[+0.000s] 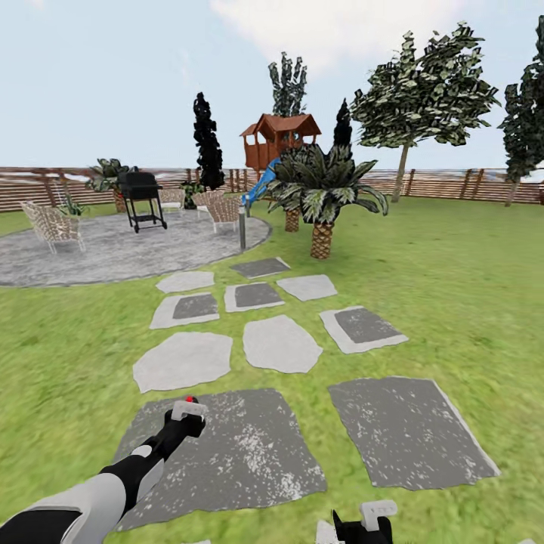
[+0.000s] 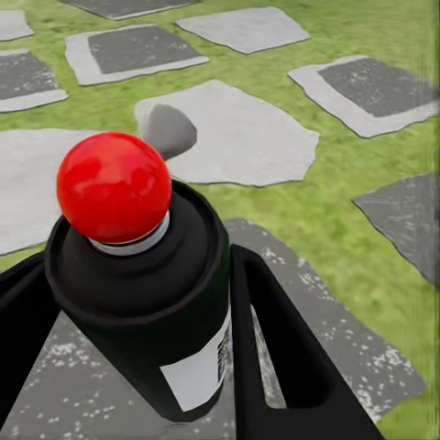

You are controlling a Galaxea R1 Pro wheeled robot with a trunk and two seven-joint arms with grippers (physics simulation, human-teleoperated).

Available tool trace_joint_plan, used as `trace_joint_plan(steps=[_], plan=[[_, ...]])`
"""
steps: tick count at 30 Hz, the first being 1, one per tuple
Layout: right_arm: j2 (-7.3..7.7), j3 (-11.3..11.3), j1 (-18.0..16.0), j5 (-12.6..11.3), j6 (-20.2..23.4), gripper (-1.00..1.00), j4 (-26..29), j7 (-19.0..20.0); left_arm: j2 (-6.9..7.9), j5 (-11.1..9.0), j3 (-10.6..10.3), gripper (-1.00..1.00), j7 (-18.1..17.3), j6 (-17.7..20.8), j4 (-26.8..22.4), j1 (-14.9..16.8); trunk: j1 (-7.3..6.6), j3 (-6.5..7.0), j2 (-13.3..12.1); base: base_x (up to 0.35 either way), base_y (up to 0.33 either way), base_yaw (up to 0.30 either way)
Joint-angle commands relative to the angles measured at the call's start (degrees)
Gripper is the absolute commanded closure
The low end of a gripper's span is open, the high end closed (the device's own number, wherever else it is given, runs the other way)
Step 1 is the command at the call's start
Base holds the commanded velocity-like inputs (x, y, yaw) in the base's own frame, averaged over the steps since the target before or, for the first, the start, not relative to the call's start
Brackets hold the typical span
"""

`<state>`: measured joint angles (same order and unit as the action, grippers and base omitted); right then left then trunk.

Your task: In the garden, pick up the pesticide atomizer on the floor and spray pesticide onto both trees until each tree trunk is fully covered.

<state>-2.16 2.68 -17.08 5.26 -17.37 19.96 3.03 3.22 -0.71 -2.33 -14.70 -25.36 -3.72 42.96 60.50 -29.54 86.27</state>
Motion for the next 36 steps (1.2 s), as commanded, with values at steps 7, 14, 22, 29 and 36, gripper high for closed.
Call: trace_joint_plan(steps=[7,14,22,29,36], plan=[[-0.04,0.30,-0.06,0.54,-0.15,-1.00,-1.21,0.14,0.03,-0.08,-0.22,1.00,-0.10,-0.22,-0.05,0.02,-1.55,1.21,-2.79,0.000,0.000,-0.300],[-0.04,0.30,-0.06,0.53,-0.14,-1.00,-1.47,0.14,0.09,-0.08,-0.19,1.00,-0.07,-0.22,-0.06,0.02,-3.09,2.46,-5.60,0.000,0.000,-0.300],[-0.04,0.30,-0.05,0.50,-0.18,-1.00,-1.57,0.14,0.29,-0.08,-0.14,1.00,0.02,-0.29,-0.06,0.02,-4.84,3.90,-8.81,0.000,0.000,-0.300],[-0.04,0.30,-0.06,0.46,-0.20,-1.00,-1.59,0.14,0.30,-0.08,-0.14,1.00,0.03,-0.30,-0.05,0.02,-6.38,5.15,-11.62,0.000,0.000,-0.300],[-0.04,0.30,-0.06,0.46,-0.21,-1.00,-1.59,0.14,0.22,-0.08,-0.21,1.00,0.03,-0.31,-0.01,0.02,-7.92,6.41,-14.42,0.000,0.000,-0.300]])
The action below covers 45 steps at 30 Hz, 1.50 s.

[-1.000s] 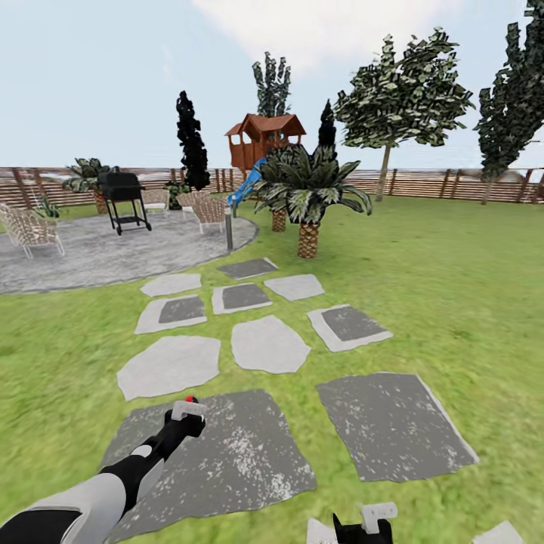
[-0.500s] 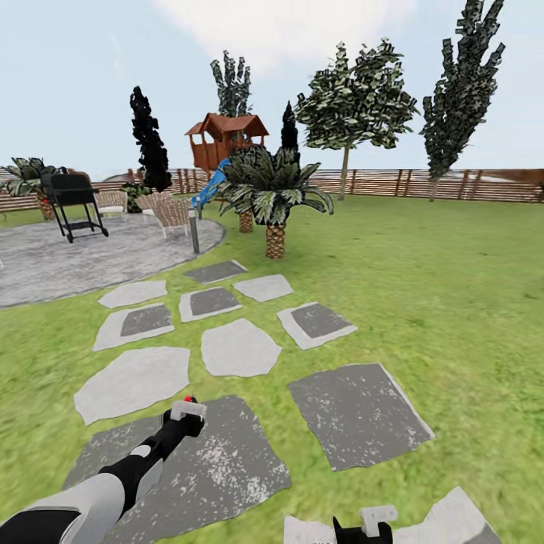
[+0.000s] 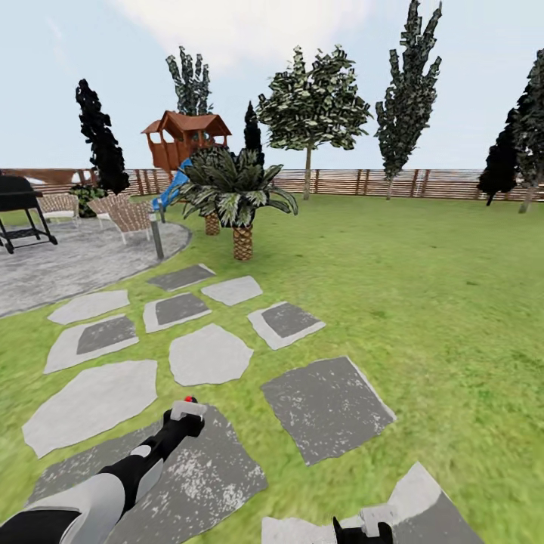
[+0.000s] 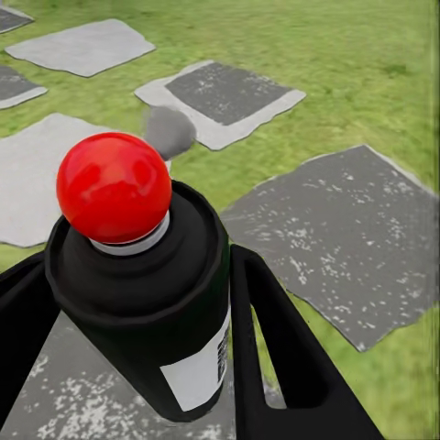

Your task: In the garden, pick up the pesticide atomizer on the floor and spray pesticide onto both trees until each tree trunk is fully covered.

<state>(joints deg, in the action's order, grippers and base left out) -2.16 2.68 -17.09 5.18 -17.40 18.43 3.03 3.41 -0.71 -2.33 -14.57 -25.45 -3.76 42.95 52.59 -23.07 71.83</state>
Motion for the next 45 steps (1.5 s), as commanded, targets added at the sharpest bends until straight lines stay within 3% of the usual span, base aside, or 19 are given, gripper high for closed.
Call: trace_joint_plan(steps=[1,45], plan=[[-0.03,0.31,-0.05,0.54,-0.18,-1.00,-0.06,0.13,0.03,-0.08,-0.21,1.00,-0.10,-0.22,0.04,0.03,-0.23,0.12,-0.38,0.000,0.000,-0.300],[-0.12,0.25,-0.05,0.53,-0.17,-1.00,-0.06,0.14,-0.07,-0.08,-0.19,1.00,-0.10,-0.22,0.05,0.03,-9.89,8.02,-18.03,0.000,0.000,-0.300]])
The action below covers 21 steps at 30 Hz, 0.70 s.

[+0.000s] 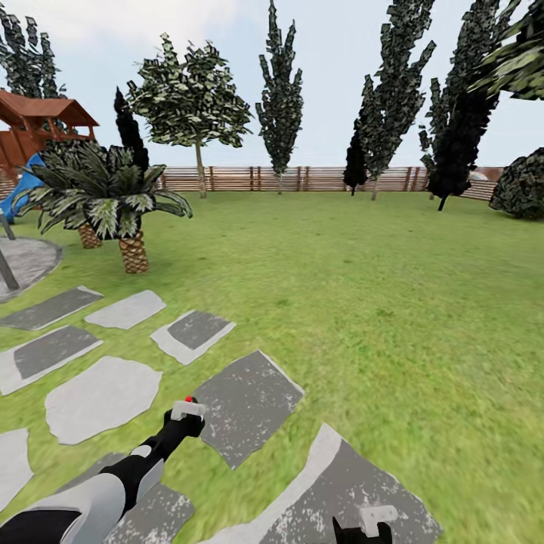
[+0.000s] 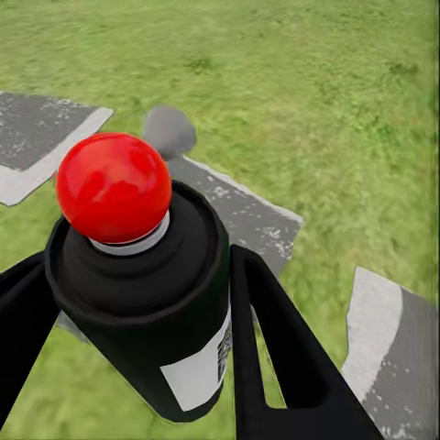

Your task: In the garden, pick up the pesticide atomizer on the floor and spray pesticide onto both trees until each tree trunk is fully covered.

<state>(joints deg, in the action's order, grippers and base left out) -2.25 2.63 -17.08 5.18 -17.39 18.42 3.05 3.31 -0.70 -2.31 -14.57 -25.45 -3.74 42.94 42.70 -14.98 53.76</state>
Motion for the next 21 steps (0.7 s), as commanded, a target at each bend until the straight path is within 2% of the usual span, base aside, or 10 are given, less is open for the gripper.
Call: trace_joint_plan(steps=[1,21], plan=[[-0.03,0.30,-0.05,0.54,-0.18,-1.00,-0.06,0.12,0.03,-0.09,-0.21,1.00,-0.10,-0.22,0.04,0.04,-0.22,0.11,-0.36,0.000,0.000,-0.300],[-0.03,0.27,-0.05,0.54,-0.17,-1.00,-0.06,0.12,0.03,-0.09,-0.15,1.00,-0.10,-0.30,0.05,0.05,-4.61,3.70,-8.38,0.000,0.000,-0.300]])
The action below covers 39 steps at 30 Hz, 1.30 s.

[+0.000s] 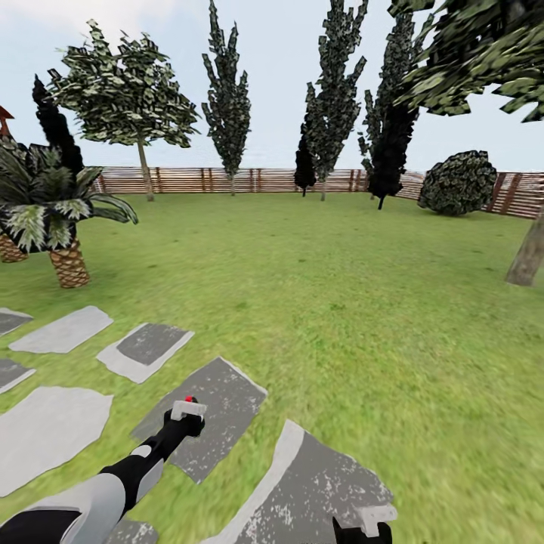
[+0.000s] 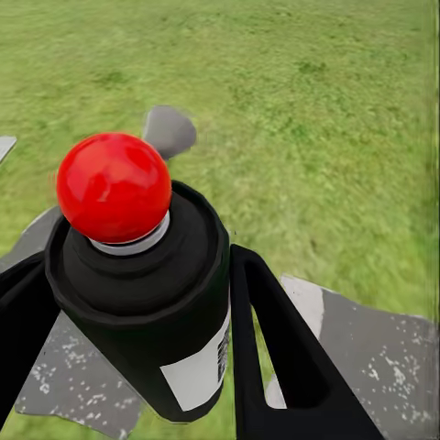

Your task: In the garden, pick up the pesticide atomizer on the floor and spray pesticide onto both trees until each tree trunk is fully covered.

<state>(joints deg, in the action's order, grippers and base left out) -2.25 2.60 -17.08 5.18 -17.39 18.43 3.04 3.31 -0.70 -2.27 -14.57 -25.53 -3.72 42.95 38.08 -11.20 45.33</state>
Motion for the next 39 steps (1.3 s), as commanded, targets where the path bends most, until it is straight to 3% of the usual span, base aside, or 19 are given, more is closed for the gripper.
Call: trace_joint_plan(steps=[1,22,39], plan=[[-0.03,0.33,-0.06,0.54,-0.18,-1.00,-0.06,0.12,0.03,-0.09,-0.21,1.00,-0.11,-0.22,0.03,0.04,-0.21,0.10,-0.35,0.000,0.000,-0.300],[-0.03,0.31,-0.06,0.54,-0.17,-1.00,-0.06,0.16,0.03,-0.09,-0.21,1.00,-0.11,-0.26,0.03,0.03,-4.83,3.87,-8.77,0.000,0.000,-0.300],[-0.03,0.30,-0.06,0.54,-0.13,-1.00,-0.12,0.14,0.03,-0.17,-0.22,1.00,-0.02,-0.30,0.03,0.03,-4.83,3.87,-8.77,0.000,0.000,-0.300]])
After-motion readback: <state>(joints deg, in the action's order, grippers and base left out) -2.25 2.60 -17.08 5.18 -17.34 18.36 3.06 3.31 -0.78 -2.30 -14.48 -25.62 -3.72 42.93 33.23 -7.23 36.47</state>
